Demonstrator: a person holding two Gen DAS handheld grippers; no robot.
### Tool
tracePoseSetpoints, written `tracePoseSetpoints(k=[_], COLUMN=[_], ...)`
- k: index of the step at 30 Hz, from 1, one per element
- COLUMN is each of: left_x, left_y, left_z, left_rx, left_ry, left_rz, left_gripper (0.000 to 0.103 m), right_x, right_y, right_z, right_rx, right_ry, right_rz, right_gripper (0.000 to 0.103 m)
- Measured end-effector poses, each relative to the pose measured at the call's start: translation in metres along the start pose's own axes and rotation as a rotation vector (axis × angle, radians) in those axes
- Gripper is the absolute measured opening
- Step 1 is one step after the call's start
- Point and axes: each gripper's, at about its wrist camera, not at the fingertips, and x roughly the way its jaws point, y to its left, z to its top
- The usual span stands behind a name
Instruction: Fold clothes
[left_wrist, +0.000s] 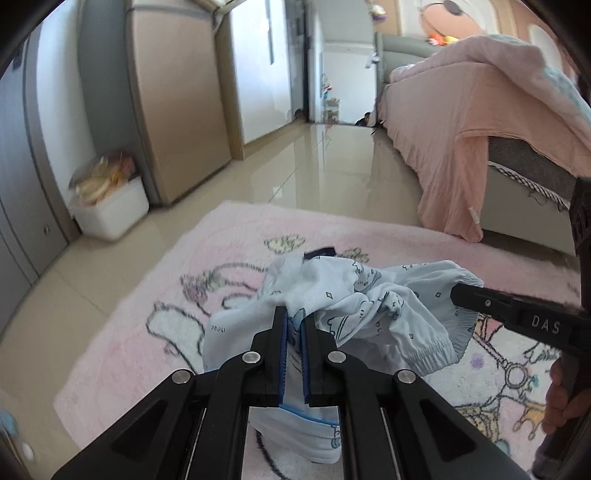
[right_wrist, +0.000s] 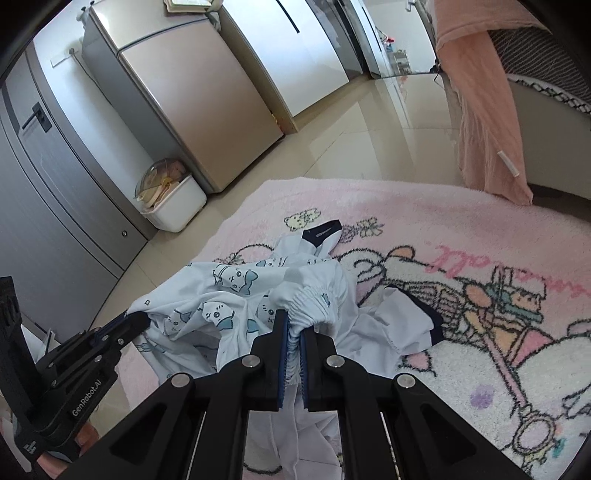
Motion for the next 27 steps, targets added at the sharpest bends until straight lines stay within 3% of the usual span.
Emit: tracePoseSetpoints(k=[2, 19, 27], left_x=[-0.005, -0.040, -0.056], left_y=[-0.011, -0.044, -0.090], left_z=[0.002, 0.022, 0.028], left_rx=[0.069, 0.134, 0.240], left_ry=[-0.012, -0.077, -0.132], left_rz=[0.036, -0.048, -0.082], left_gripper=[0.005, 0.005, 0.005], right_x=[-0.007, -0.071, -0.113], right_y=[-0.002, -0.030, -0.042], right_z=[0.000, 0.005, -0.002], right_rx=[0.008, 0.082, 0.096], right_ry=[-0.014, -0.124, -0.181], right_rz=[-0.004, -0.034, -0.082], right_gripper=[0.004, 0.004, 0.004])
